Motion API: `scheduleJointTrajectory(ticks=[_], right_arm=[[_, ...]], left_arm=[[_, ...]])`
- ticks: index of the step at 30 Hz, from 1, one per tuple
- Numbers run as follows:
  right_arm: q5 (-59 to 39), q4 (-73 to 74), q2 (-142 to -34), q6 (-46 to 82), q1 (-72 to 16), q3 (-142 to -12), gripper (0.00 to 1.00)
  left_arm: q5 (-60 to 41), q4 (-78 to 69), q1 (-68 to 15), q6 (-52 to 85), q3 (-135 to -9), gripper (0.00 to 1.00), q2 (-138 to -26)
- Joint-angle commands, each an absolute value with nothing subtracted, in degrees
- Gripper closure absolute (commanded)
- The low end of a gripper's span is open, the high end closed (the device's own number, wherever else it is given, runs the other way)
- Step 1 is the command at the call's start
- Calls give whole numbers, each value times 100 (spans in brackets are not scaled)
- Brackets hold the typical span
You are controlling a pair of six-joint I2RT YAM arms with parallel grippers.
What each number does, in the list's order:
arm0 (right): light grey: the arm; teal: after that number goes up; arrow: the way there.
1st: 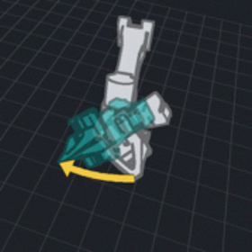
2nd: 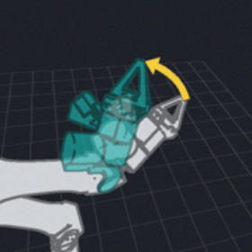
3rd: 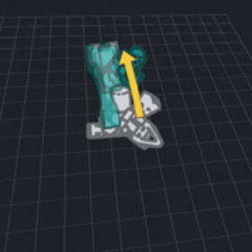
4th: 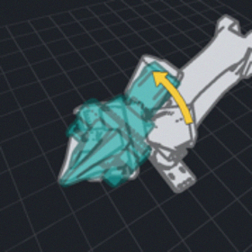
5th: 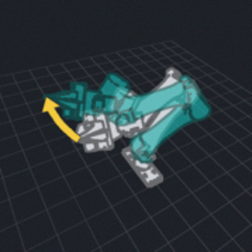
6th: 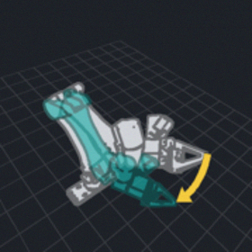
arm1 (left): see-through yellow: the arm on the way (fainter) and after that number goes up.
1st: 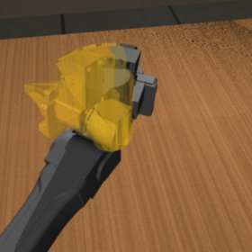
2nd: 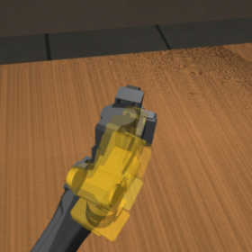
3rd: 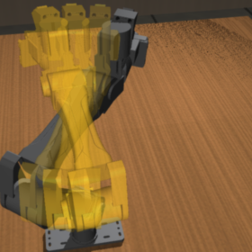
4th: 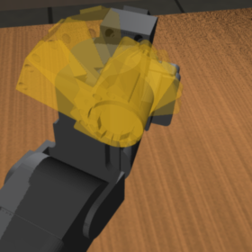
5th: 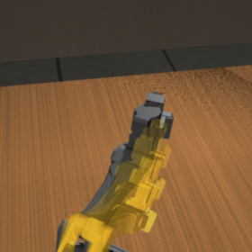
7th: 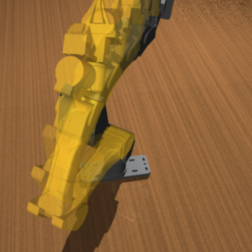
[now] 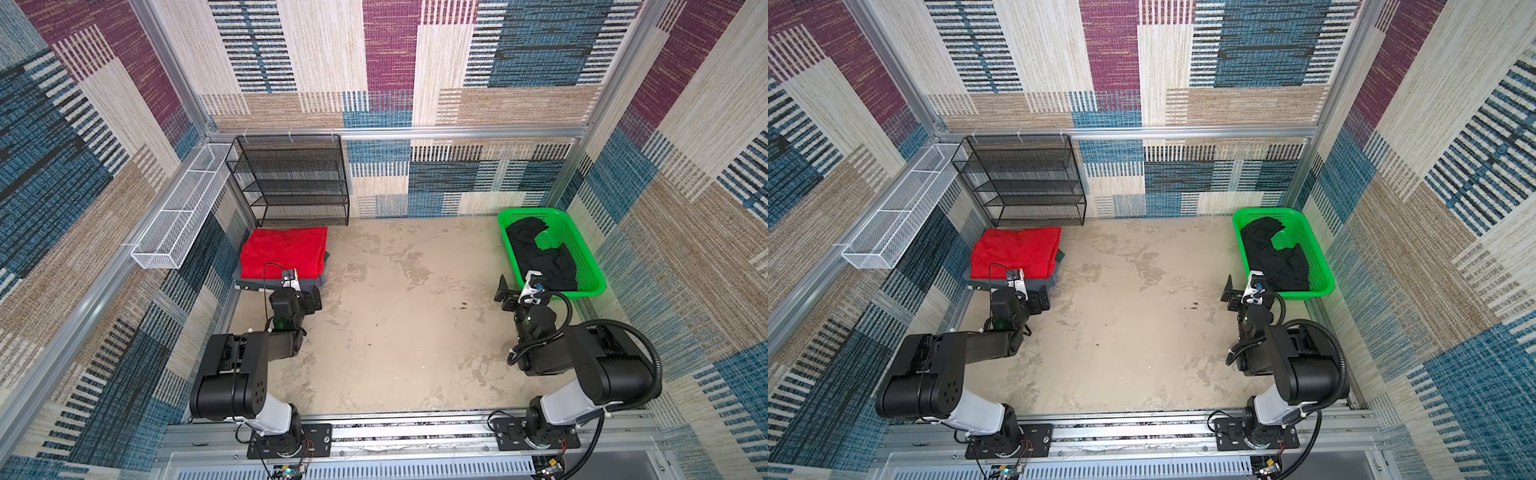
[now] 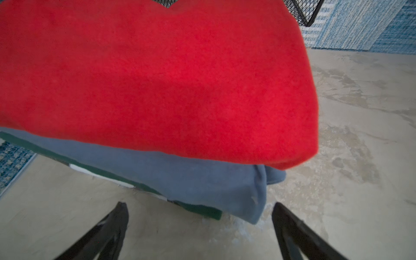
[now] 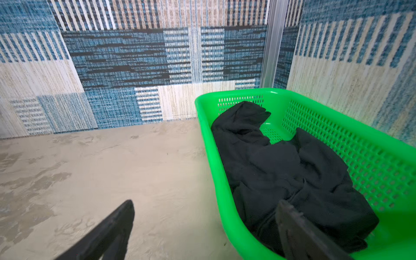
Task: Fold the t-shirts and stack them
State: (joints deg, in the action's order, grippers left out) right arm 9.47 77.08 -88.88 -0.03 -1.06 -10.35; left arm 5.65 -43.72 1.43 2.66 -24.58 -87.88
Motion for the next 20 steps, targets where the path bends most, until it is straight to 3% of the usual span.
scheduleJointTrajectory(ticks=[1, 20], right_arm=[[867, 8075, -8874, 2, -105, -966, 2], [96, 7760, -8870, -148, -9, -1110, 1]], left_arm=[[545, -4709, 149, 160, -2431, 0, -8805], [545, -4680, 114, 132, -2437, 0, -8798]])
